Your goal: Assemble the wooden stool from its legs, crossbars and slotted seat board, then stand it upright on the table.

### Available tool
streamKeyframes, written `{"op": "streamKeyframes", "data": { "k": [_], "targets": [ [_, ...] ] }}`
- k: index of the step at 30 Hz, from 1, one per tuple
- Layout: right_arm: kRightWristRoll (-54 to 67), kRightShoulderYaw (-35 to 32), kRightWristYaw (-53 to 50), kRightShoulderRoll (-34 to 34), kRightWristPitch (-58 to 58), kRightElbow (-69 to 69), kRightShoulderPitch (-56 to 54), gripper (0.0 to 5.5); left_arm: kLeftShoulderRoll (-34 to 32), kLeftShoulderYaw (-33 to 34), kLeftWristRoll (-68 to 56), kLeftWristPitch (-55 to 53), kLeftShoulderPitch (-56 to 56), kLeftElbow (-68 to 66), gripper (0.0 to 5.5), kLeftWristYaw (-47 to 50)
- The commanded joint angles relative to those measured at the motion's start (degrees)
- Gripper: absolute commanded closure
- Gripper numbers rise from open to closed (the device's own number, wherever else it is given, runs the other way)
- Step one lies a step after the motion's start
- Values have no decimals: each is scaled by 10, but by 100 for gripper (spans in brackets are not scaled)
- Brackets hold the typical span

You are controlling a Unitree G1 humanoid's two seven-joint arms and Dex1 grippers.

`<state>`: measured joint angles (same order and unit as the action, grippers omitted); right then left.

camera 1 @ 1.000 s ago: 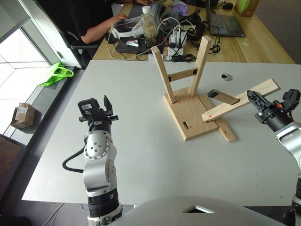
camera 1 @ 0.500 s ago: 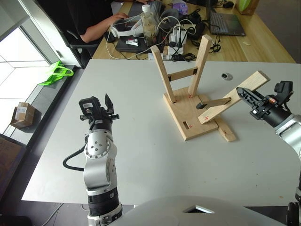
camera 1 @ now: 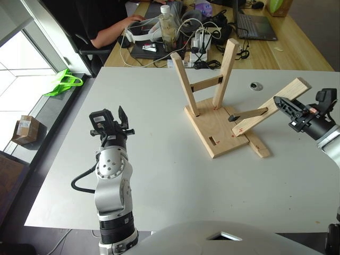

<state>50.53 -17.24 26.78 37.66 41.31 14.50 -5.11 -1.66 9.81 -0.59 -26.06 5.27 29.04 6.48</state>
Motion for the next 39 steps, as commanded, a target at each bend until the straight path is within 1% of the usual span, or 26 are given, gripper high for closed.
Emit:
{"op": "streamKeyframes", "data": {
  "k": [1, 8, 10, 12, 15, 17, 24, 29, 30, 33, 35, 36, 37, 39],
  "targets": [
    [-54, 39, 15, 28, 7, 26, 19, 452, 0, -4, 5, -5, 1, 5, 329, 2],
    [-82, 74, -19, -16, 11, 52, 8, 452, -1, -9, 6, -5, -8, -1, 329, 1],
    [-84, 73, -32, -33, 7, 55, 4, 452, -4, -10, 6, -5, -12, -3, 329, -1],
    [-75, 60, -49, -52, 6, 50, -10, 452, -6, -10, 6, -6, -14, -4, 329, -1],
    [-18, 12, -90, -91, 27, 34, -39, 452, -7, -11, 5, -5, -16, -6, 329, -3],
    [5, -7, -107, -106, 38, 33, -50, 452, -8, -14, 6, -5, -17, -7, 329, -4],
    [29, -23, -114, -122, 50, 51, -49, 452, -10, -17, 9, -4, -18, -9, 329, -7],
    [25, -16, -103, -122, 46, 70, -45, 452, -11, -17, 11, -5, -18, -8, 329, -8],
    [24, -14, -99, -122, 45, 74, -43, 415, -11, -17, 12, -6, -18, -8, 329, -8],
    [25, -8, -84, -120, 43, 85, -39, 372, -9, -16, 14, -6, -17, -5, 329, -8],
    [25, -5, -75, -119, 41, 90, -36, 333, -8, -16, 15, -6, -16, -5, 329, -7],
    [24, -5, -73, -119, 39, 92, -36, 324, -8, -16, 16, -6, -15, -5, 329, -7],
    [24, -8, -75, -121, 37, 92, -39, 297, -8, -16, 16, -7, -14, -4, 329, -7],
    [59, -50, -105, -134, 32, 64, -84, 297, -9, -14, 15, -6, -12, -4, 329, -7]
  ]
}}
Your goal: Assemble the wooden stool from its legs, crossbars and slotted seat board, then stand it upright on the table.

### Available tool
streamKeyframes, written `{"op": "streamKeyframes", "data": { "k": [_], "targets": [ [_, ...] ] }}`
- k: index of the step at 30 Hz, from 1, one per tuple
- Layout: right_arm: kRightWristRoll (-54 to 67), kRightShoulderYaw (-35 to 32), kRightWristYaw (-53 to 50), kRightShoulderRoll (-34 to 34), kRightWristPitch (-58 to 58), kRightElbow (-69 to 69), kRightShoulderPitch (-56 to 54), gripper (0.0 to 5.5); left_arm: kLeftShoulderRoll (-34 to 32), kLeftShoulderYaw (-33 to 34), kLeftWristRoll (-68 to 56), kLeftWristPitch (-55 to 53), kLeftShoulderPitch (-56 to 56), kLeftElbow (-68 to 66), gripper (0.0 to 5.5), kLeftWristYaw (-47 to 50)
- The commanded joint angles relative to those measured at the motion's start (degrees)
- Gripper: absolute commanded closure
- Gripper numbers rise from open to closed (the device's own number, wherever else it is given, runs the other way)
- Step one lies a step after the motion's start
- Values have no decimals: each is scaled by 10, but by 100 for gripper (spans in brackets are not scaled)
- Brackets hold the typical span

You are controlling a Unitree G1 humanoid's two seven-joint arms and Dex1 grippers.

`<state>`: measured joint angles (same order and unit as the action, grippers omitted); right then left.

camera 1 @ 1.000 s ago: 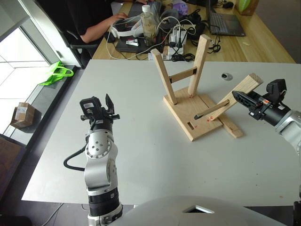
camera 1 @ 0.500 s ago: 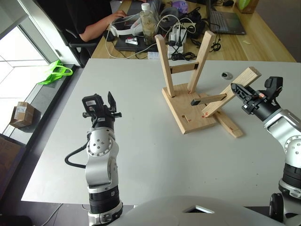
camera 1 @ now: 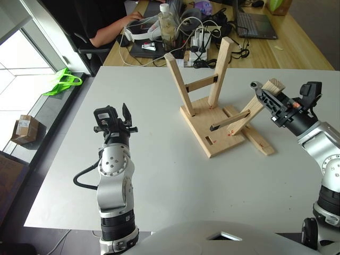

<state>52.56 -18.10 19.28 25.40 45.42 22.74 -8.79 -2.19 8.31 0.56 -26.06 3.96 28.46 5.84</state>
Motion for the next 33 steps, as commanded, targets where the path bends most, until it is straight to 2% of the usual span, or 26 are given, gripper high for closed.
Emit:
{"op": "streamKeyframes", "data": {
  "k": [1, 4, 6, 8, 10, 14, 16, 23, 33],
  "targets": [
    [69, -71, -53, -15, -13, -47, -82, 297, -4, 2, 4, -6, 2, 1, 329, 0],
    [211, -196, -172, -10, -51, -202, -230, 297, -3, 5, 4, -7, 5, 6, 329, 1],
    [214, -222, -167, 21, -58, -268, -253, 297, -4, 6, 3, -7, 3, 5, 329, 1],
    [158, -190, -108, 54, -54, -282, -213, 297, -5, 7, 3, -6, 1, 4, 329, 0],
    [72, -121, -16, 89, -69, -267, -139, 297, -5, 8, 3, -7, 0, 4, 329, -1],
    [-83, 9, 165, 150, -141, -250, 0, 218, -6, 8, 4, -9, -1, 6, 329, -1],
    [-138, 43, 217, 162, -171, -257, 49, 201, -6, 7, 4, -10, -1, 6, 329, -2],
    [-220, 93, 304, 184, -189, -269, 118, 201, -7, 4, 4, -12, -5, 2, 329, -5],
    [-295, 127, 279, 133, -218, -297, 114, 201, 8, -34, -1, -16, 19, -24, 329, -22]
  ]
}}
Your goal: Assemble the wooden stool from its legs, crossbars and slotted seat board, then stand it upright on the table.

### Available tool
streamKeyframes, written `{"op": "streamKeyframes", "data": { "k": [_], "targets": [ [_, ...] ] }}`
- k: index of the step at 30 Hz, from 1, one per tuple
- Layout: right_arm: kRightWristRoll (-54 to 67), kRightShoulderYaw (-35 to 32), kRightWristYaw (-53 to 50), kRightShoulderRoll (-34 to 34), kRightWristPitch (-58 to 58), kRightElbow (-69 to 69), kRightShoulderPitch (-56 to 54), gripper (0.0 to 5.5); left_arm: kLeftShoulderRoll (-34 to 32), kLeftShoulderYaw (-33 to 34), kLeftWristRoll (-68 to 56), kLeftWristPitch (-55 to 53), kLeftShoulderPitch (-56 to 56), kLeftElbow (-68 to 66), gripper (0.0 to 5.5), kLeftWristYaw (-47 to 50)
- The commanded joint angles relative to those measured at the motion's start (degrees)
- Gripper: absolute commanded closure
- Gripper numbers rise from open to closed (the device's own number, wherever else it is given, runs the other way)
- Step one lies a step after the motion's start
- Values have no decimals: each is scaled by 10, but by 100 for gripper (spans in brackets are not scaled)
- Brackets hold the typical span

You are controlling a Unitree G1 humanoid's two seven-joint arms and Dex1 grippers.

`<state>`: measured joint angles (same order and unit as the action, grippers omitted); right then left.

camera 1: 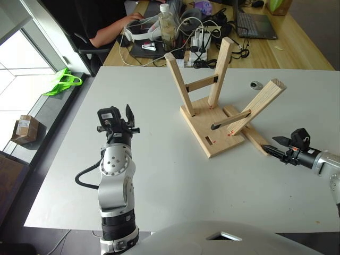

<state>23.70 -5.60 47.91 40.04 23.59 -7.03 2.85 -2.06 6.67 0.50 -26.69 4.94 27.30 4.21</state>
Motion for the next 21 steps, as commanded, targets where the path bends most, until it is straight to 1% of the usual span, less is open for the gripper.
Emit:
{"op": "streamKeyframes", "data": {
  "k": [1, 6, 9, 11, 12, 14, 19, 21],
  "targets": [
    [-10, 3, -10, -19, 1, 2, 0, 201, 10, -28, -2, -10, 10, -14, 329, -10],
    [-41, 13, -29, -35, -12, -12, -8, 201, 21, -68, -13, -26, 27, -14, 329, -30],
    [-61, 13, -45, -43, -29, -25, -15, 259, 26, -73, -25, -44, 31, -12, 329, -37],
    [-66, 9, -52, -48, -38, -34, -22, 290, 24, -68, -28, -51, 29, -12, 329, -38],
    [-66, 7, -52, -50, -43, -36, -24, 314, 23, -64, -30, -53, 27, -11, 329, -37],
    [-67, 6, -51, -54, -50, -39, -27, 341, 21, -60, -32, -57, 24, -9, 329, -37],
    [-62, 5, -35, -58, -61, -39, -28, 347, 12, -44, -37, -67, 13, -1, 329, -39],
    [-60, -12, -50, -64, -71, -48, -42, 347, 9, -32, -46, -74, 1, 7, 329, -41]
  ]
}}
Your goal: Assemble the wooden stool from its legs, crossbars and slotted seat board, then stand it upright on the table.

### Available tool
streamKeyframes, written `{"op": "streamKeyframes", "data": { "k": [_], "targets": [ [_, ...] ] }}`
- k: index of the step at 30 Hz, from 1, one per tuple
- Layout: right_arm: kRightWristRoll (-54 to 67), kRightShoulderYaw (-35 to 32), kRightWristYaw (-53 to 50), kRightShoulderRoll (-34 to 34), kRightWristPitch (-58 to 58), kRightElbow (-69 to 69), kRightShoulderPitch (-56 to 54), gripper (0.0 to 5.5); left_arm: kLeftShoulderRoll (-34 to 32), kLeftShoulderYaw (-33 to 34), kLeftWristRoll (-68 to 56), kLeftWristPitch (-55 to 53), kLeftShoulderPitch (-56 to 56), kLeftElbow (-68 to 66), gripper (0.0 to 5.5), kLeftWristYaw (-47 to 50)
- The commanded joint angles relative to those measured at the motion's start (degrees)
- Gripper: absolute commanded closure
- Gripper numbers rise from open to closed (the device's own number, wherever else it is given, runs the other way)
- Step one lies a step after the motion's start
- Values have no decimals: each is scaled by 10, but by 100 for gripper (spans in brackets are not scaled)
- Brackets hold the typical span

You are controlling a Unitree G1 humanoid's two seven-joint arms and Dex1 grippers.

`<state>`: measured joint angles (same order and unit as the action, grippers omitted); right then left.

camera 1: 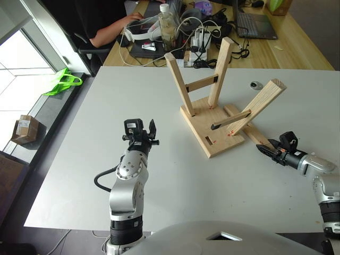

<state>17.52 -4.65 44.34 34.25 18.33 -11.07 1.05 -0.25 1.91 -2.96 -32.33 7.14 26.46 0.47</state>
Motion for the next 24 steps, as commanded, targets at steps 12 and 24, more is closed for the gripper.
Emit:
{"op": "streamKeyframes", "data": {
  "k": [12, 24],
  "targets": [
    [24, -112, -65, -5, -61, -75, -121, 347, -22, 118, -199, -169, -200, 111, 329, -18],
    [-1, -27, 63, 74, 48, 25, 30, 277, -10, 92, -193, -165, -165, 103, 329, 10]
  ]
}}
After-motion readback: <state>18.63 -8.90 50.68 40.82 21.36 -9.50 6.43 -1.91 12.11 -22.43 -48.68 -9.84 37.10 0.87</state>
